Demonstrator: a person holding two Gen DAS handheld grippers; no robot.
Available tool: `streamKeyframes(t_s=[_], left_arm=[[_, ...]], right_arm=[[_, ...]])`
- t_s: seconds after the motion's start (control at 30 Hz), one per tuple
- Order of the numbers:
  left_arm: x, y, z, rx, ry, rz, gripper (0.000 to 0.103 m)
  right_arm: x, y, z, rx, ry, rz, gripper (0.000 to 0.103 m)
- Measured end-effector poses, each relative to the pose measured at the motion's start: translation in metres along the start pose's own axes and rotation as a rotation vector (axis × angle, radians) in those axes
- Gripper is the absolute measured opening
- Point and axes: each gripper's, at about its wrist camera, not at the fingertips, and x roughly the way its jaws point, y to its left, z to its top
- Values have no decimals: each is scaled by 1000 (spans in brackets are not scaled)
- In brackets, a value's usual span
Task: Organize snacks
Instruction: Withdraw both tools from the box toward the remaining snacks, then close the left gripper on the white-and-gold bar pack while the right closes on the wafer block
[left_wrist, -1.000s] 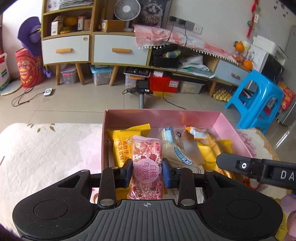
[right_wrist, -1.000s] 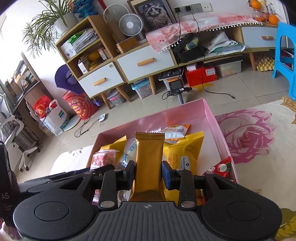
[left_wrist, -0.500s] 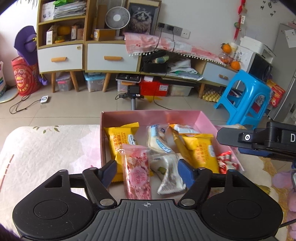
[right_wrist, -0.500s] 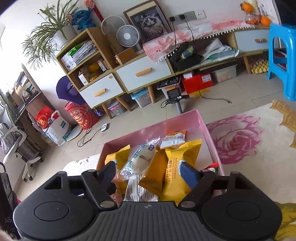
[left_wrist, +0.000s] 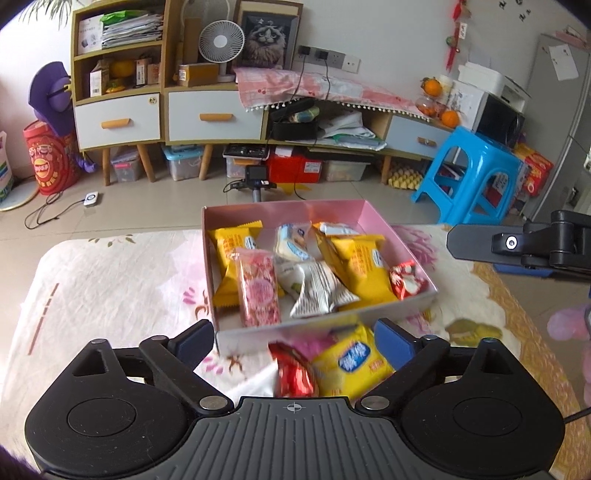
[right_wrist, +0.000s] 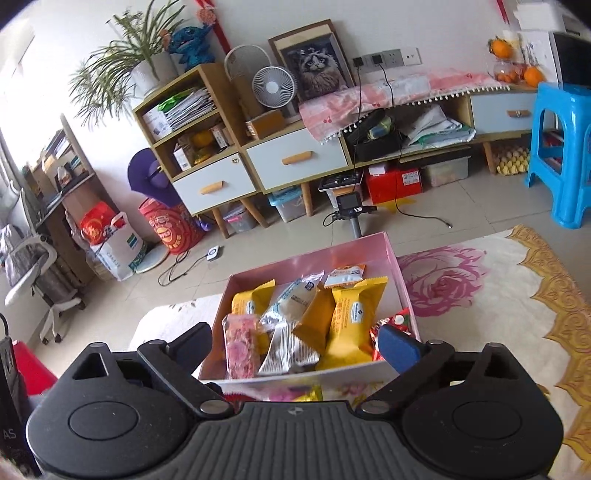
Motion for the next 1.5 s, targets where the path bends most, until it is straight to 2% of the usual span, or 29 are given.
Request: streamKeyframes(t_s=[0.07,0.27,0.53,0.8,0.93,1.3,1.5], left_arm=[[-9,-2,-7,12,0,1,97],[-27,4,-32,8,4,-6,99],[-33,19,-64,5,36,22,100],[-39,34,-83,2,39,56,100],[-42,39,-90,2,27,58,100],[-35,43,-108,55,46,48,100],[-24,43,-108,21,57,23,100]], right_arm=[[-8,4,-3,-29,-4,-3,95],[-25,7,-21,-83,-12,-2,96],[-29,4,-53,-153,-13,-29,96],[-31,-1,-81,-241,6,-60,96],[-35,-2,-95,-285,-17,-65,96],[-25,1,-119,-381,60,-93,96],[-13,7,-126,-409,104,-94,96]])
